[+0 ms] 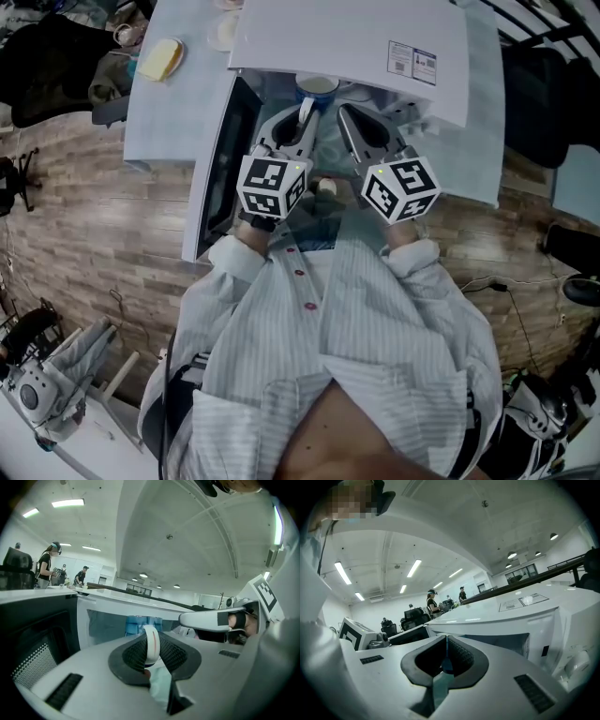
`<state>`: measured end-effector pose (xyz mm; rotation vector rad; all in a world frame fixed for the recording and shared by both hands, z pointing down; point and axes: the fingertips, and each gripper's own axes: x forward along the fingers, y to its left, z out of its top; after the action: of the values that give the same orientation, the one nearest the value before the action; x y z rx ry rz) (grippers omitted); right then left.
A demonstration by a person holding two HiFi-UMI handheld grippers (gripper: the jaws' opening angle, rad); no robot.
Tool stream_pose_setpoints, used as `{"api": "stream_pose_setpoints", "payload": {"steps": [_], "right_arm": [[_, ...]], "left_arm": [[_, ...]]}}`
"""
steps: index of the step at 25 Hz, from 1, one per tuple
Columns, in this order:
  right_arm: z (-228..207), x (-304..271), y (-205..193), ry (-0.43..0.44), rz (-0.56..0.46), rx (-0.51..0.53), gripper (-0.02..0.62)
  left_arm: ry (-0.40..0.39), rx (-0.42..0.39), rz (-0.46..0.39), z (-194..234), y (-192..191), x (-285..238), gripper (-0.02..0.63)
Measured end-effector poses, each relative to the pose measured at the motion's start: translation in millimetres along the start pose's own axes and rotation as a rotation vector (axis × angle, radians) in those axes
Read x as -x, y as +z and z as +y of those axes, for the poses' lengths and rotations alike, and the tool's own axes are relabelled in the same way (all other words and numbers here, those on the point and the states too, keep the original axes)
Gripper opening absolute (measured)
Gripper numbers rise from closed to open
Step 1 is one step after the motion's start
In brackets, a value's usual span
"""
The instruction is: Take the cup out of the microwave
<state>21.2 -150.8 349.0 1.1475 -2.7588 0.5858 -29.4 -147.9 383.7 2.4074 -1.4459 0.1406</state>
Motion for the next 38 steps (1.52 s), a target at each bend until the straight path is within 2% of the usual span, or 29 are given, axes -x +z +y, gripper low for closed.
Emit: {"api": "stream_pose_setpoints", "payload": {"steps": [11, 20, 38], "right_arm": [[9, 14, 4, 0.015, -0.015, -0.005, 0.038], [26, 23, 4, 0.045, -0.020, 0.013, 0.038], [37, 32, 6, 0.045, -0.015, 0.037, 0.037]], "left_arm": [[0.012, -0.002, -0.017, -7, 6, 33, 0.063], [0.002, -0.029, -0.079, -19, 27, 53, 0.063], [-0.012, -0.046, -0.108, -27, 40, 63, 0.063]]}}
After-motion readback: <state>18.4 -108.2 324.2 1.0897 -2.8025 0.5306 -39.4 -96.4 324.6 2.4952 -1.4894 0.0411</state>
